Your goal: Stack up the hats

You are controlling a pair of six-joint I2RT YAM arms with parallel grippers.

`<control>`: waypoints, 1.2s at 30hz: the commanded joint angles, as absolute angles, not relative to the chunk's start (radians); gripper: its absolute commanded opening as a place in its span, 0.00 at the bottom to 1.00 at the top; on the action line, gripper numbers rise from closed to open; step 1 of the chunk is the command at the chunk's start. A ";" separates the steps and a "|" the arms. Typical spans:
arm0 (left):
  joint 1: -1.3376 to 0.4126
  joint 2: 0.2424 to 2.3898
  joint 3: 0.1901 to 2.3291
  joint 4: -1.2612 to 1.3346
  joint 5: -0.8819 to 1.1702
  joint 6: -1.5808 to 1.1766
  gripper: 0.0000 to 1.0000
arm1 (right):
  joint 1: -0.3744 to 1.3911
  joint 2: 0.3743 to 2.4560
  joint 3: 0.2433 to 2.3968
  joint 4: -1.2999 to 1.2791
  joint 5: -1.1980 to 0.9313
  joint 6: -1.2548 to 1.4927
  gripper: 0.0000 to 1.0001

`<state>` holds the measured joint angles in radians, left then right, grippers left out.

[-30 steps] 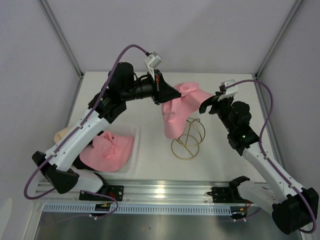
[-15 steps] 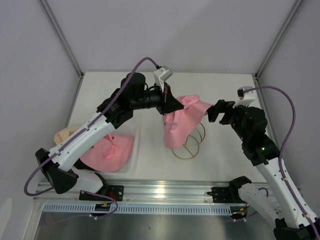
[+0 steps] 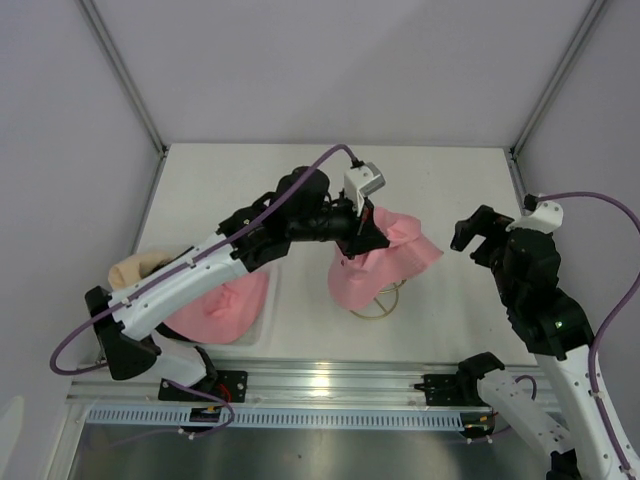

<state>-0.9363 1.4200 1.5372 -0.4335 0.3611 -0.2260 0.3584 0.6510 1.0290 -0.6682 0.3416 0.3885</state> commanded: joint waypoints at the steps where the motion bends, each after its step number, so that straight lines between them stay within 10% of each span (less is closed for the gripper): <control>1: -0.992 1.431 1.575 -0.456 0.307 -0.178 0.01 | 0.348 0.687 1.080 -0.736 0.586 0.454 0.99; 16: -1.160 1.566 1.559 -0.549 0.100 -0.147 0.04 | 0.322 0.704 1.016 -0.621 0.436 0.413 0.99; 18: -1.184 1.556 1.546 -0.543 0.078 -0.156 0.13 | 0.321 0.701 0.985 -0.609 0.390 0.416 1.00; 26: -1.203 1.418 1.491 -0.497 -0.179 -0.166 0.99 | 0.321 0.687 0.942 -0.546 0.196 0.353 0.99; 36: -0.905 1.172 1.293 -0.359 -0.141 -0.308 1.00 | 0.318 0.780 0.914 -0.356 -0.047 0.341 0.99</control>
<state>-0.9695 1.2289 1.3582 -0.4347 -0.1825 -0.2462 0.3206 0.7261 0.9127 -0.4778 0.0788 0.3721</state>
